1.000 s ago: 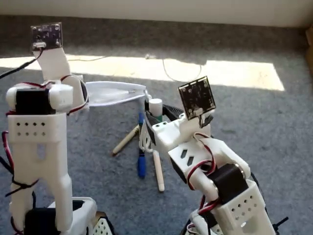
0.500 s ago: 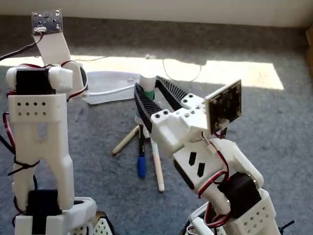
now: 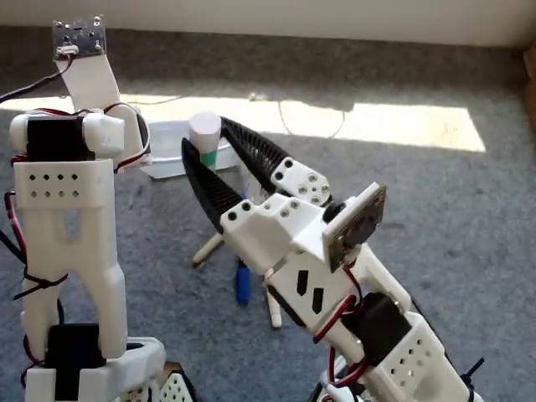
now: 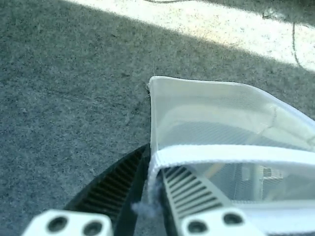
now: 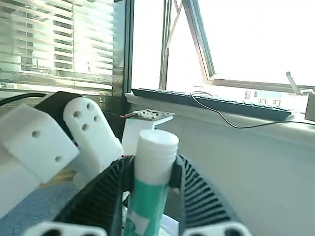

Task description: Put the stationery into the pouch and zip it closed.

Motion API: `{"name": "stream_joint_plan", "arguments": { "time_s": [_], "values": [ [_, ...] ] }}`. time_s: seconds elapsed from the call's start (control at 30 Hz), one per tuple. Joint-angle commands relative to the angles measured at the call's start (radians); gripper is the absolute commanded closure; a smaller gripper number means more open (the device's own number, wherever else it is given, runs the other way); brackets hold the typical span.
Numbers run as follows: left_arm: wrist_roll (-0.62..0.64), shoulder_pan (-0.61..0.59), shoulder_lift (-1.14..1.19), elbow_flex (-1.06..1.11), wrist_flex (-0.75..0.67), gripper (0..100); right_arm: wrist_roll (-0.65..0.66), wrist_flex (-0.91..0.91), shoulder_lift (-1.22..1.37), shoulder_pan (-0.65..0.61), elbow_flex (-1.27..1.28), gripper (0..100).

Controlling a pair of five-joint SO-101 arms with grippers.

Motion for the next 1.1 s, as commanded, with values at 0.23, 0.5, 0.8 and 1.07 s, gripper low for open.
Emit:
{"name": "stream_joint_plan", "arguments": {
  "time_s": [0.23,0.5,0.8,1.07],
  "values": [
    [0.009,0.019,0.001,-0.021,0.006,99,0.061,-0.289,0.104,-0.025,0.091,99.2],
    [0.008,0.019,0.001,-0.019,0.006,99,0.063,-0.449,0.278,-0.012,0.091,99.2],
    [0.006,0.019,0.001,-0.019,0.006,99,0.061,-0.530,0.386,0.079,0.091,99.2],
    [0.006,0.015,0.001,-0.019,0.006,99,0.061,-0.633,0.489,0.107,0.091,99.2]
  ]
}}
